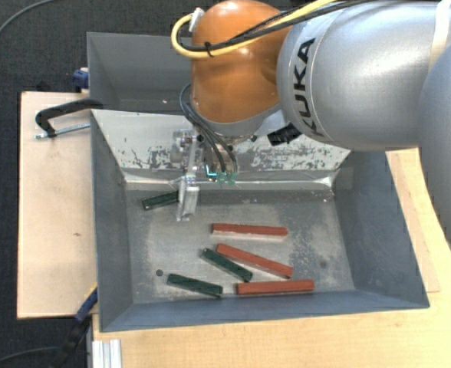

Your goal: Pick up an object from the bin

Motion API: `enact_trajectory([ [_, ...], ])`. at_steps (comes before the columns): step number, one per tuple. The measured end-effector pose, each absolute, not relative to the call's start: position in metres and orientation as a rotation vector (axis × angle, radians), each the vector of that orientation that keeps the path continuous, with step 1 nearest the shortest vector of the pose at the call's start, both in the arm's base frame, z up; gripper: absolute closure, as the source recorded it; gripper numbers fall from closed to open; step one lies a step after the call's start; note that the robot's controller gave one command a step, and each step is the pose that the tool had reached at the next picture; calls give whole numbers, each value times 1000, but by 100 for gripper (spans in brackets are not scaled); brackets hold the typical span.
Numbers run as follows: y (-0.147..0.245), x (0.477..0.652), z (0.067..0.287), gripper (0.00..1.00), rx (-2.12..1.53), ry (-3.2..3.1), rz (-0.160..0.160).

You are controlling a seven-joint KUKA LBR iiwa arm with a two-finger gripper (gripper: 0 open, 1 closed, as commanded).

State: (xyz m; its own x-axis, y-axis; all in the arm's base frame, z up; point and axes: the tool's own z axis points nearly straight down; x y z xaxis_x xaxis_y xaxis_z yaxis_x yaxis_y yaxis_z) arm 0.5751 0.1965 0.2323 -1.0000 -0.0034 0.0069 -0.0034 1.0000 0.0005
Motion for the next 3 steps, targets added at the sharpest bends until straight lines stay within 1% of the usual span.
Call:
enact_trajectory([
  [1,207,598,91,0,-1020,-2965,3],
  [2,156,600,71,0,-1055,-2959,1],
  [3,159,600,72,100,-1052,-2962,-4],
])
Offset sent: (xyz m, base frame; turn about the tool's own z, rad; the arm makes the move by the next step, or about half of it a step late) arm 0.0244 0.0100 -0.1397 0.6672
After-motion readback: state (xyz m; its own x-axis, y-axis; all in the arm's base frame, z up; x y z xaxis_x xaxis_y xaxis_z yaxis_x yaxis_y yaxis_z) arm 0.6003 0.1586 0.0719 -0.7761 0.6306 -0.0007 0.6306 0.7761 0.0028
